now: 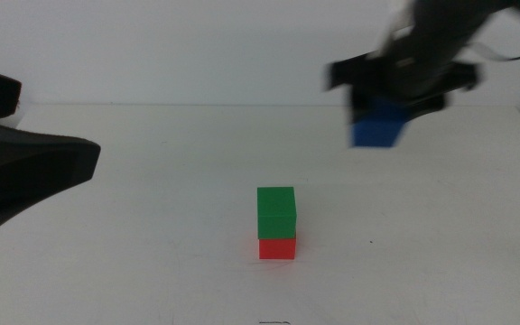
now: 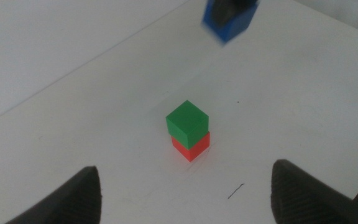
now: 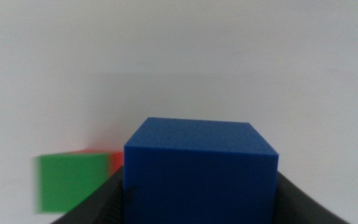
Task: Stack red cubes first, then green, then blue cubes in a specific spot.
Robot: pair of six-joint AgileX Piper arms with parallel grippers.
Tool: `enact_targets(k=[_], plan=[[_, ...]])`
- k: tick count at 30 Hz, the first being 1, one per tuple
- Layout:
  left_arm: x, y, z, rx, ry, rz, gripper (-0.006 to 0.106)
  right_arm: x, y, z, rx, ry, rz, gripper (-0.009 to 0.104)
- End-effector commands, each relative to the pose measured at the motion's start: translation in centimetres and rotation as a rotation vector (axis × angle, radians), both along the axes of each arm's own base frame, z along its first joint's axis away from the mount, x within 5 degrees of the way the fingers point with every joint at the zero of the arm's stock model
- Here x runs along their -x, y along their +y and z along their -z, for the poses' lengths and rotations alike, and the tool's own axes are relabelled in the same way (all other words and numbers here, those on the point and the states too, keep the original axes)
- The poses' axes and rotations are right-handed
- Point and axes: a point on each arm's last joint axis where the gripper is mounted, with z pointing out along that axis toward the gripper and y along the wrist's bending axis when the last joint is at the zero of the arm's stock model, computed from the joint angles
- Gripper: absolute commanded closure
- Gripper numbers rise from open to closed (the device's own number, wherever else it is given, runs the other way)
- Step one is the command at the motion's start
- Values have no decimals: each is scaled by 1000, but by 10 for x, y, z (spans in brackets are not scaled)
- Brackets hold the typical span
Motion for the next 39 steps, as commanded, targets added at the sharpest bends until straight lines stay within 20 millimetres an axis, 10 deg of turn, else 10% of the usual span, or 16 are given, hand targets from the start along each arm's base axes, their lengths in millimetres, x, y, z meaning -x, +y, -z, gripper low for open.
enact_targets(k=[1, 14, 39], plan=[[-1, -1, -12, 62, -65, -2, 7, 18, 19, -14, 13, -21, 16, 96], [-1, -1, -12, 62, -65, -2, 7, 14, 84, 30, -65, 82, -33, 96], [-1, -1, -12, 61, -65, -3, 7, 7, 98, 41, -95, 104, -78, 96]])
